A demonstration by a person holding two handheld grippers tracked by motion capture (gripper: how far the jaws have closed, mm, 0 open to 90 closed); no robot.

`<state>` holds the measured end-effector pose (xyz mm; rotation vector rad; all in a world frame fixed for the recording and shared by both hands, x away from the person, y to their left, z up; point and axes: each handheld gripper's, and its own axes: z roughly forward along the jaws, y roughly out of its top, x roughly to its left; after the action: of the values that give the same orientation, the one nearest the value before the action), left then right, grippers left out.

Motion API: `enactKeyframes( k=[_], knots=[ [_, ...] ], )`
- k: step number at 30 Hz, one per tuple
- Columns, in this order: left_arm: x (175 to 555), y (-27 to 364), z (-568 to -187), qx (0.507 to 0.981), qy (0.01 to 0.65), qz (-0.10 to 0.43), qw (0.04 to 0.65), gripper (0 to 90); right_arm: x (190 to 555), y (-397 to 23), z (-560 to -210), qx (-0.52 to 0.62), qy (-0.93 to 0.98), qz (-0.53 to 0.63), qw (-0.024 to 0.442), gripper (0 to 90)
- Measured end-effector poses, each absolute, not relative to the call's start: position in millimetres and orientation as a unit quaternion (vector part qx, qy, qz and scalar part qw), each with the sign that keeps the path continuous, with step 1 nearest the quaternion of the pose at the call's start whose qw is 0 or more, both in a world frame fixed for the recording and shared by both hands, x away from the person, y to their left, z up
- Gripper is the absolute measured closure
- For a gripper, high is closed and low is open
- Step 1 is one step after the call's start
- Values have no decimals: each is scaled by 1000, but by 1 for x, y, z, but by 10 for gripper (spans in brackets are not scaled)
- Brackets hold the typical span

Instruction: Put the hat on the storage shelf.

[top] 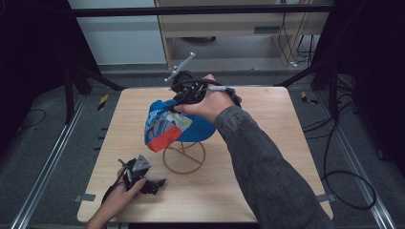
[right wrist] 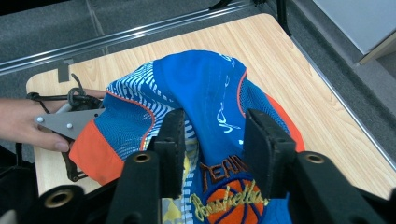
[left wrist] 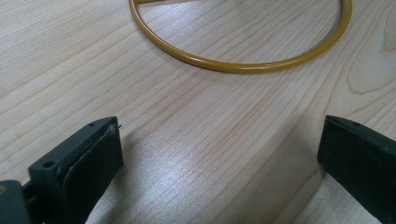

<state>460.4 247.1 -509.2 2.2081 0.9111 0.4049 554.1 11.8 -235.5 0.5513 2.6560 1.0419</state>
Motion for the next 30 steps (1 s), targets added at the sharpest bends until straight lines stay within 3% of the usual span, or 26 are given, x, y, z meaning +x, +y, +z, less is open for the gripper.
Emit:
enactKeyframes(
  k=[30],
  knots=[
    [460, 247, -509, 853, 352, 156, 352, 0, 532, -23, -228, 217, 886, 386, 135, 275]
  ],
)
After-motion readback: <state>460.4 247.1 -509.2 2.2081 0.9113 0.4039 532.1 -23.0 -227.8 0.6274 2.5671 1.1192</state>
